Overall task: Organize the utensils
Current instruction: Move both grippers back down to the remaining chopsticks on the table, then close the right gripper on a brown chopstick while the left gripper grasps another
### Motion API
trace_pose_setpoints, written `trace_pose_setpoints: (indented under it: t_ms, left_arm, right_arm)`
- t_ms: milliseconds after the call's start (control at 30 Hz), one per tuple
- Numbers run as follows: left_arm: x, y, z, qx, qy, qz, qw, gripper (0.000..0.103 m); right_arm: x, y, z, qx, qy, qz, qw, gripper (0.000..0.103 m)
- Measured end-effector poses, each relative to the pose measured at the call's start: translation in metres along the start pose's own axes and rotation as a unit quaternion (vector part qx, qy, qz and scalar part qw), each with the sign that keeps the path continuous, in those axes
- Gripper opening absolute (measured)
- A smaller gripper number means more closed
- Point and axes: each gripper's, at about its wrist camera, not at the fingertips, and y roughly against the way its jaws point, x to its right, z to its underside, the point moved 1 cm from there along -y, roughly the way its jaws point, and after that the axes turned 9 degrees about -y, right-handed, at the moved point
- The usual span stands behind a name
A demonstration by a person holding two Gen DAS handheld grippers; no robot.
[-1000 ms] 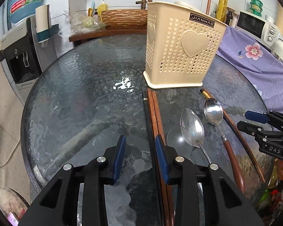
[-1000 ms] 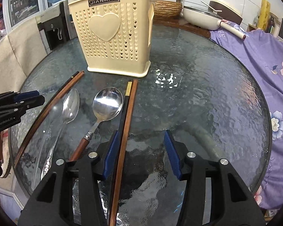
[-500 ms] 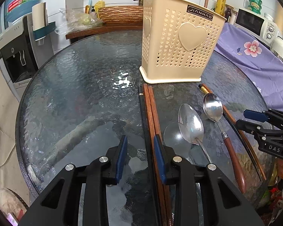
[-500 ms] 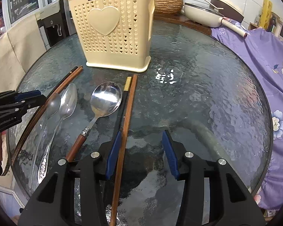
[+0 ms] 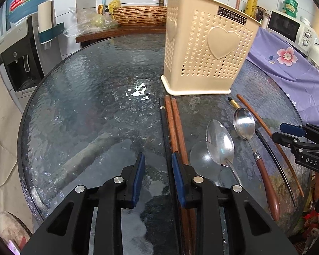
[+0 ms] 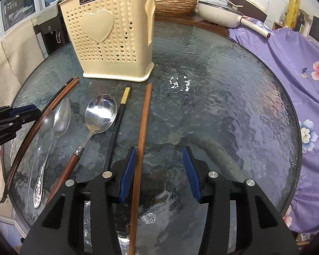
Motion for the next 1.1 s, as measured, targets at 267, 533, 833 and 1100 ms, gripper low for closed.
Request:
trace_pose_setpoints:
  t_ms: [267, 533, 833, 1100]
  left_arm:
    - [-0.010, -0.002, -0.004, -0.004, 0.004, -0.015, 0.9999, 0.026]
    - [0.000, -0.015, -0.017, -0.021, -0.027, -0.014, 0.9993, 0.026]
    - [0.003, -0.027, -0.034, -0.026, -0.036, -0.010, 0.9990, 0.026]
    - [0.000, -0.039, -0.047, -0.028, -0.037, -0.014, 0.9988, 0.018]
  right_arm:
    - [0.006, -0.005, -0.002, -0.005, -0.005, 0.008, 1.000, 0.045]
    - [-0.006, -0.014, -0.015, -0.018, 0.009, -0.006, 1.000, 0.041]
    - [-0.018, -0.026, -0.032, -0.030, 0.014, -0.019, 0.999, 0.036]
    - [-0.023, -0.036, -0.049, -0.035, 0.016, -0.024, 0.999, 0.029]
